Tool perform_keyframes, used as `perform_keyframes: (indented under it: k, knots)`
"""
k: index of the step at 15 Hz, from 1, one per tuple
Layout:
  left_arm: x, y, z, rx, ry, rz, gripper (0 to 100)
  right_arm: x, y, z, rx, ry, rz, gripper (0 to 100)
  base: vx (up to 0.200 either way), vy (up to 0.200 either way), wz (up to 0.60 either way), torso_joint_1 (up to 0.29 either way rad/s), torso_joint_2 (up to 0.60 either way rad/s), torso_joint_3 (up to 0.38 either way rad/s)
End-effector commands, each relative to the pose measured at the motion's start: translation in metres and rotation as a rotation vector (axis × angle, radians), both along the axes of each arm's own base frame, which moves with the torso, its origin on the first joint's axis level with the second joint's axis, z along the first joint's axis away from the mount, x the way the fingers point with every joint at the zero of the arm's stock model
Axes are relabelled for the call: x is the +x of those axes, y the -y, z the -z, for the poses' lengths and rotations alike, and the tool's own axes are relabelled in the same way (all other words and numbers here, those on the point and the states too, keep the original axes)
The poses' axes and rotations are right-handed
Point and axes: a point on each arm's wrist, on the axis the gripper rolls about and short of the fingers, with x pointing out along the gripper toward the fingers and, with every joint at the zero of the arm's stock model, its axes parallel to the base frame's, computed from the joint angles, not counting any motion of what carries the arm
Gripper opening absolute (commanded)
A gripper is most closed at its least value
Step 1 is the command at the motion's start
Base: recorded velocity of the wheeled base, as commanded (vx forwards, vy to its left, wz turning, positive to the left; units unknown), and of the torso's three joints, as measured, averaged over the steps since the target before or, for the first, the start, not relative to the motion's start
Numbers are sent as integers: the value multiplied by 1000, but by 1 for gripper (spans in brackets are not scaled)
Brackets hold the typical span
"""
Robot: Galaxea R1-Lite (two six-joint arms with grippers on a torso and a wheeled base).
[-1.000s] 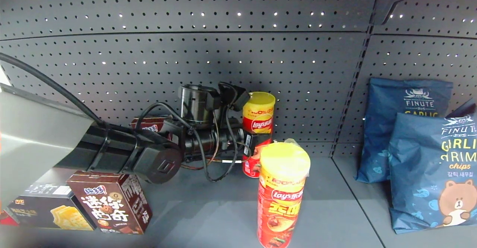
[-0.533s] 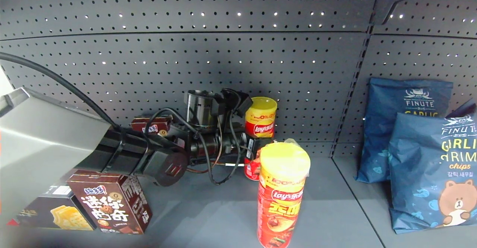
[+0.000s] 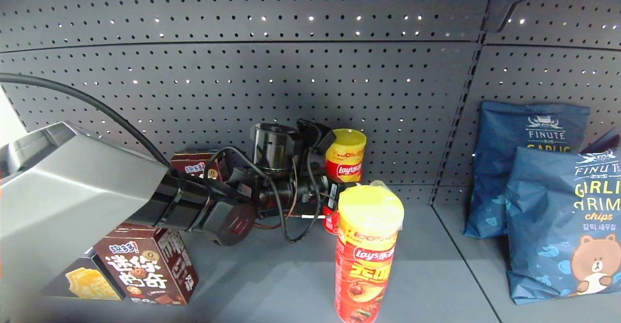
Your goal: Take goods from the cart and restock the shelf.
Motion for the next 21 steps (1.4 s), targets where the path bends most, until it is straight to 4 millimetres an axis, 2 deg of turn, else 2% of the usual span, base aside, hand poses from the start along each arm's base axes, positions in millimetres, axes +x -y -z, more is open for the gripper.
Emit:
perform_keyframes:
  k: [1,7,16,21]
  knots:
    - [-1,4,4,6,-9,-4,100,0,0,0,0,-2,0,100,0,0,0,0,0,0]
    - [-7,-3,5,-1,-2,-32,100,0,0,0,0,-2,-1,100,0,0,0,0,0,0]
    - [-47,-41,-13,-6,5,-58,100,0,0,0,0,-2,0,100,0,0,0,0,0,0]
    - [-61,-64,-20,-11,20,-102,100,0,0,0,0,-2,-1,100,0,0,0,0,0,0]
